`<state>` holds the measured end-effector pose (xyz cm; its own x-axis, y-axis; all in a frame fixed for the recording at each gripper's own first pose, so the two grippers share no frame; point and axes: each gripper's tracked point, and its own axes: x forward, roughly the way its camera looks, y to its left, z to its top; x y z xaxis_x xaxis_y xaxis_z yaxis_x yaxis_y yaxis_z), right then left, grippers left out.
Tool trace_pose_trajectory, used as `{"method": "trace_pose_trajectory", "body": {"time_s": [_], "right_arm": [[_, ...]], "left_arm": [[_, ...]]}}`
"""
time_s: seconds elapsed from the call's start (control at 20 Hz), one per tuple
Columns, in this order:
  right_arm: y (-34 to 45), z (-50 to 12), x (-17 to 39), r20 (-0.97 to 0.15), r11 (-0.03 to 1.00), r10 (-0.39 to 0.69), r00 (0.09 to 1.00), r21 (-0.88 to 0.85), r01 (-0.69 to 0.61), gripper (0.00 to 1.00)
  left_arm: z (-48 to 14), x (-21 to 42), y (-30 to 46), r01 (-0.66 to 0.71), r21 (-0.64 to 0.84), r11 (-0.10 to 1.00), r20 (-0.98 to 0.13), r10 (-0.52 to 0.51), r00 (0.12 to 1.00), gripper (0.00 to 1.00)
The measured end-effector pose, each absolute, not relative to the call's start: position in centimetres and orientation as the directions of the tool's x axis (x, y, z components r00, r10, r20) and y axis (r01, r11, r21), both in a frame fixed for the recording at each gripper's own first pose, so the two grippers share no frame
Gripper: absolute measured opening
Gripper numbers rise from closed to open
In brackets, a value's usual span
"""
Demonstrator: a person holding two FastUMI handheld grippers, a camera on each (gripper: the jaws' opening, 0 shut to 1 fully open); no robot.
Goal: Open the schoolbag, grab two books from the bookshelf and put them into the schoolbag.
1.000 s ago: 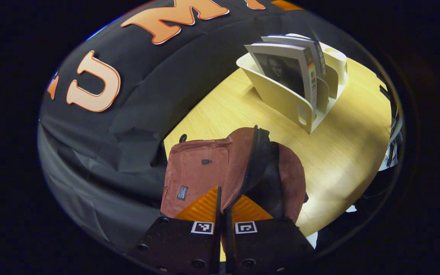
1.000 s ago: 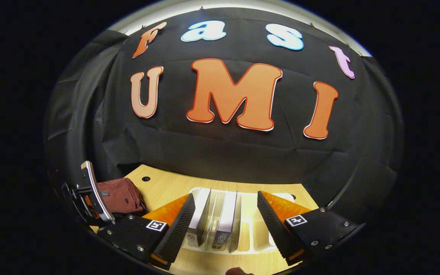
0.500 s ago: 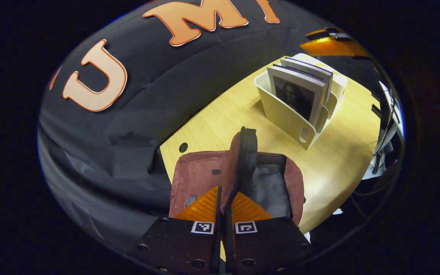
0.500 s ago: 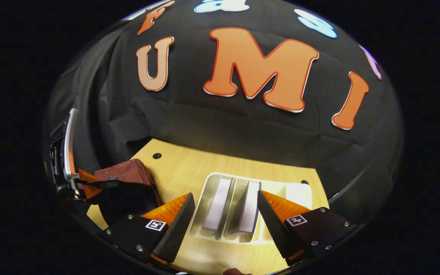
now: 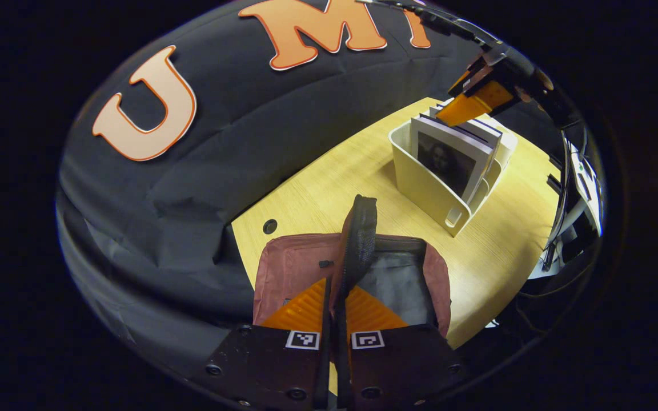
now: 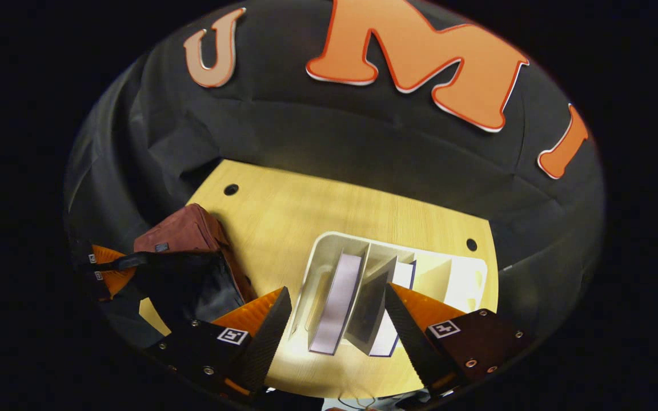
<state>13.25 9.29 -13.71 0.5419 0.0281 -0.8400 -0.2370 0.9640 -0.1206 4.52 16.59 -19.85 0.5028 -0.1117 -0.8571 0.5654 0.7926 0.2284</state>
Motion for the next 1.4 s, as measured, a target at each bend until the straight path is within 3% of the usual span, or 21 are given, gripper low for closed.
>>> {"method": "trace_pose_trajectory", "body": {"time_s": [0.15,0.35,0.55,0.65,0.75,1.05,1.4], "right_arm": [[9.0,-16.6,13.3,-0.911,0.972,-0.006,0.413,-0.103,-0.212,0.98],[7.8,-18.9,14.3,-0.948,0.986,-0.049,0.315,-0.096,-0.135,0.99],[8.2,-21.5,14.2,-0.975,0.984,-0.071,0.209,-0.103,-0.145,0.94],[8.2,-22.2,13.5,-0.978,0.979,-0.110,0.174,-0.138,-0.153,0.84],[8.3,-22.4,12.8,-0.985,0.975,-0.113,0.128,-0.135,-0.177,0.45],[8.6,-23.0,12.6,-0.992,0.988,-0.086,0.093,-0.097,-0.121,0.39],[7.9,-18.3,11.7,-0.986,0.998,-0.001,0.167,-0.012,-0.067,0.34]], "left_arm": [[-20.3,4.9,16.7,0.555,0.217,0.803,-0.853,-0.120,0.507,0.06],[-20.5,5.0,16.8,0.557,0.209,0.804,-0.852,-0.130,0.508,0.06],[-20.6,5.0,17.1,0.549,0.203,0.811,-0.856,-0.126,0.502,0.06],[-20.4,5.2,17.3,0.547,0.203,0.812,-0.857,-0.122,0.500,0.06],[-20.3,5.3,17.3,0.547,0.199,0.813,-0.862,-0.120,0.492,0.06],[-20.0,5.9,17.4,0.571,0.215,0.792,-0.871,-0.109,0.479,0.06],[-20.4,5.7,17.2,0.564,0.195,0.802,-0.877,-0.115,0.466,0.06]]}}
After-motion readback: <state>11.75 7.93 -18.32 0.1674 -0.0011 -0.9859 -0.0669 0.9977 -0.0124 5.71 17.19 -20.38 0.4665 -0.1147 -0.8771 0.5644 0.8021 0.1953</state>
